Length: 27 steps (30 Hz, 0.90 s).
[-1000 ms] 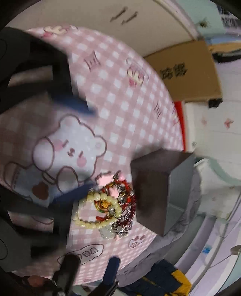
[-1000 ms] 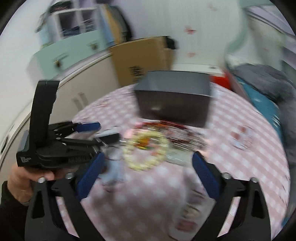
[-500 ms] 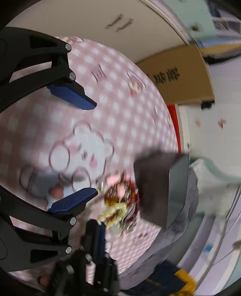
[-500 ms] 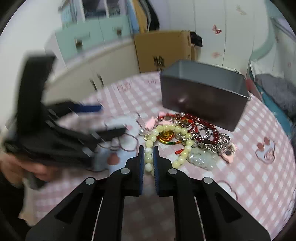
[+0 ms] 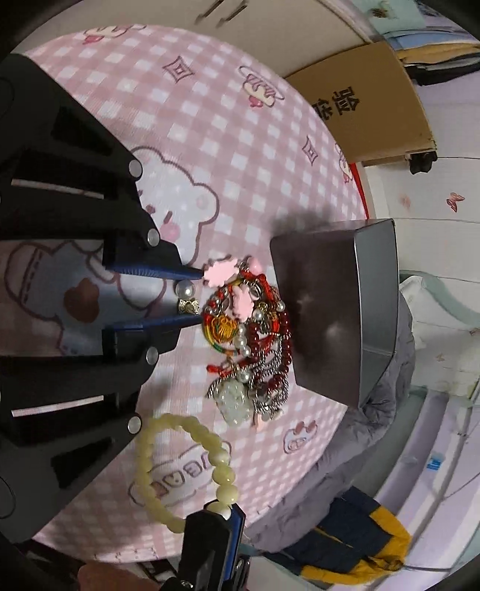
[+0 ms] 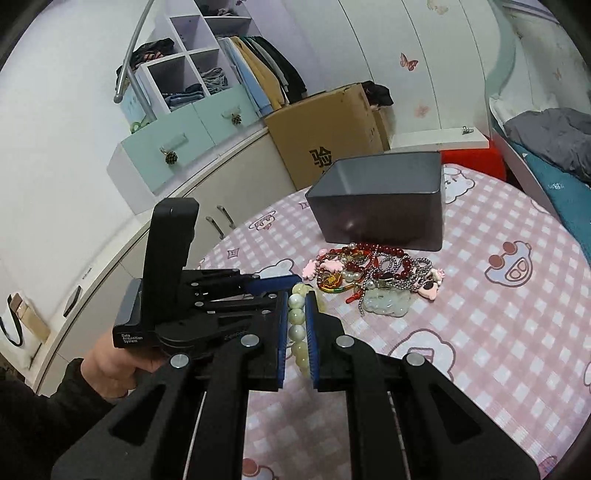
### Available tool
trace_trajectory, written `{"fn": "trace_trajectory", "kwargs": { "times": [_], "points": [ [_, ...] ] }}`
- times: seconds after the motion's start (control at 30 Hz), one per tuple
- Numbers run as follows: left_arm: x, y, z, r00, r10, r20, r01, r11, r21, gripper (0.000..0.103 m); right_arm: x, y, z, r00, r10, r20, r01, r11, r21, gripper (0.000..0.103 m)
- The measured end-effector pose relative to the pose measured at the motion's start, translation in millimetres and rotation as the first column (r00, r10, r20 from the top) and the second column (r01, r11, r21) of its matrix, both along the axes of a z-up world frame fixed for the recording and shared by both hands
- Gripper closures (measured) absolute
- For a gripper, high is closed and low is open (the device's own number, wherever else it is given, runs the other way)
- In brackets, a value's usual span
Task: Organize jewelry
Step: 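Lower the cream bracelet into the gray box with the right tool while the left tool drops an earring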
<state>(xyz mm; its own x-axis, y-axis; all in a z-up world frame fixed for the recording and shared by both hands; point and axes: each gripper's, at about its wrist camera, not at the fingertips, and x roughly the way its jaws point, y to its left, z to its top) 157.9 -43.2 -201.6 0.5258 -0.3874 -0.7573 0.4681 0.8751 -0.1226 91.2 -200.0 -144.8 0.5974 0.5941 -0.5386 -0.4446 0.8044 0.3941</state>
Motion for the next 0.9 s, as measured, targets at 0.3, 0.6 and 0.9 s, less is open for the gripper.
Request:
{"fn": "trace_trajectory", "kwargs": {
  "times": [0.3, 0.6, 0.9],
  "points": [
    [-18.3, 19.2, 11.0, 1.0, 0.024, 0.007, -0.023, 0.997, -0.075, 0.089, -7.1, -7.0, 14.6, 1.0, -0.004, 0.03, 0.004, 1.0, 0.007, 0.095],
    [-10.2, 28.6, 103.1, 0.984, 0.081, 0.158, -0.06, 0.989, -0.135, 0.089, 19.7, -14.0, 98.9, 0.984, -0.029, 0.178, 0.028, 1.0, 0.011, 0.095],
    [73.9, -12.4, 136.8, 0.991, 0.083, 0.11, -0.067, 0.988, -0.14, 0.088, 118.0, -23.6, 108.4, 0.995, -0.076, 0.065, 0.076, 0.997, -0.005, 0.095]
  ]
}}
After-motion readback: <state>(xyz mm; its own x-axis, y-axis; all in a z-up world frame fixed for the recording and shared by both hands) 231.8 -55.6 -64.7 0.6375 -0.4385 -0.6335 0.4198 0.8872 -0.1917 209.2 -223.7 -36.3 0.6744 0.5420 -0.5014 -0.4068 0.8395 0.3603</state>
